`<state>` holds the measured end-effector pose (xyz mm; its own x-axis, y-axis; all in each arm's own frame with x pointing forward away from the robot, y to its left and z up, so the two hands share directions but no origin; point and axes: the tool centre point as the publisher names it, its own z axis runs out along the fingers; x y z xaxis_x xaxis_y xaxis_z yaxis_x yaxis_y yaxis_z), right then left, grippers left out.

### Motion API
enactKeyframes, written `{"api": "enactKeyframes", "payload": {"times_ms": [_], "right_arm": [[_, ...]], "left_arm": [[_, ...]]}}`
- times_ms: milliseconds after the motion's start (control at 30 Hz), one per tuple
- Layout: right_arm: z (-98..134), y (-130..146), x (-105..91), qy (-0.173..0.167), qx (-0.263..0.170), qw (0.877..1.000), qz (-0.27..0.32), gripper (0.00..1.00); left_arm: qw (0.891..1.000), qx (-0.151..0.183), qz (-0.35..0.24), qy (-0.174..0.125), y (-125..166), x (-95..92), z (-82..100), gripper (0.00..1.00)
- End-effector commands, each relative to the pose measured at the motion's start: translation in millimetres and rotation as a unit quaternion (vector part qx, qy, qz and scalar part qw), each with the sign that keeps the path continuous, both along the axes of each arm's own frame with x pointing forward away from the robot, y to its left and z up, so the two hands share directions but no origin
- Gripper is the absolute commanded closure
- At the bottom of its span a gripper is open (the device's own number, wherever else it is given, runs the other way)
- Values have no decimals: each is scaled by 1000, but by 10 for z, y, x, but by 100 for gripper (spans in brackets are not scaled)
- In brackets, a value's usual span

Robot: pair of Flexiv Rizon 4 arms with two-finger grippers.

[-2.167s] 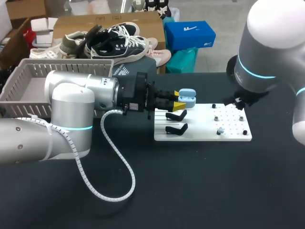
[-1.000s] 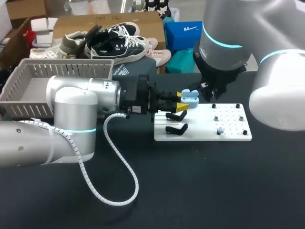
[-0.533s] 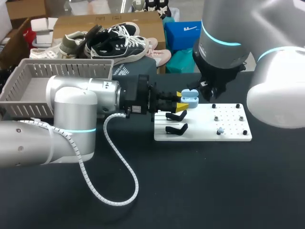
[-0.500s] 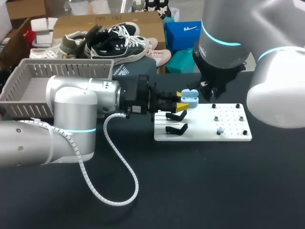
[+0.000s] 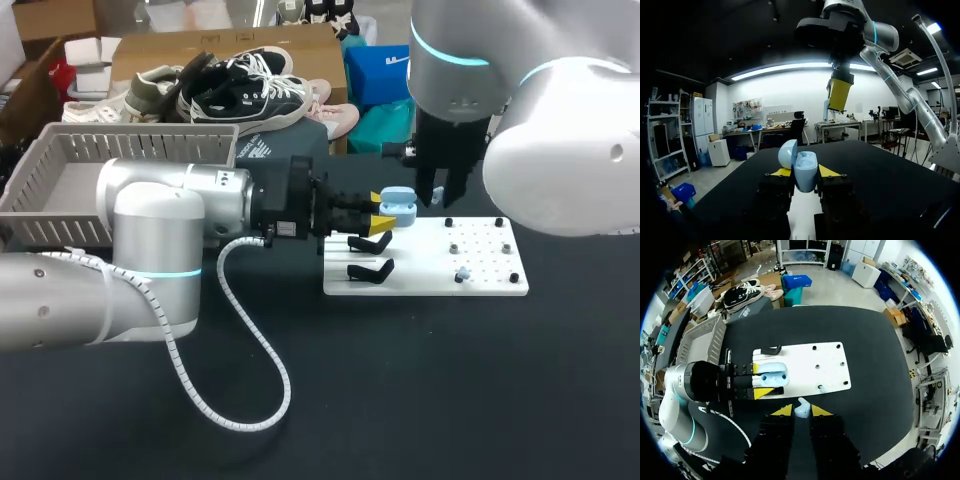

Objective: Pick up each earbud case from the left stands, insert the matching earbuds, close the lid, and place the case in the box.

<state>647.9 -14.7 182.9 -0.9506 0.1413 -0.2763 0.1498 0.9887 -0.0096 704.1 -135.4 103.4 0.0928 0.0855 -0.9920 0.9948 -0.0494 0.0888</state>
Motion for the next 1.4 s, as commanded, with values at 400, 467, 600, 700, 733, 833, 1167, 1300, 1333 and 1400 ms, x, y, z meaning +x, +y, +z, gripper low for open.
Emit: {"api": "enactKeyframes", "payload": {"times_ms": [400,467,600,700,733,833,1167,1300,1333,1400], "right_arm": [[19,124,-57,10,0,1000,-26,100],[19,124,-57,10,0,1000,-26,100],[19,124,-57,10,0,1000,-26,100],[2,62,4,10,-2,997,-80,100],[0,66,22,11,2,996,-91,100],[7,179,97,24,41,991,-129,100],[18,265,145,73,17,988,-137,100],[30,271,159,79,1,989,-126,100],[35,278,162,79,-1,989,-124,100],[35,287,177,77,-4,990,-122,100]], "left_arm": [[1000,0,3,-1,-1,-17,-1,100],[1000,0,3,-1,-1,-17,-1,100],[1000,0,3,-1,-1,-17,-1,100],[1000,0,3,-1,-1,-17,-1,100],[1000,0,3,-1,-1,-17,-1,100],[1000,0,3,-1,-1,-17,-1,100],[1000,0,3,-1,-1,-17,-1,100],[1000,0,3,-1,-1,-17,-1,100],[1000,0,3,-1,-1,-17,-1,100],[1000,0,3,-1,-1,-17,-1,100]]}}
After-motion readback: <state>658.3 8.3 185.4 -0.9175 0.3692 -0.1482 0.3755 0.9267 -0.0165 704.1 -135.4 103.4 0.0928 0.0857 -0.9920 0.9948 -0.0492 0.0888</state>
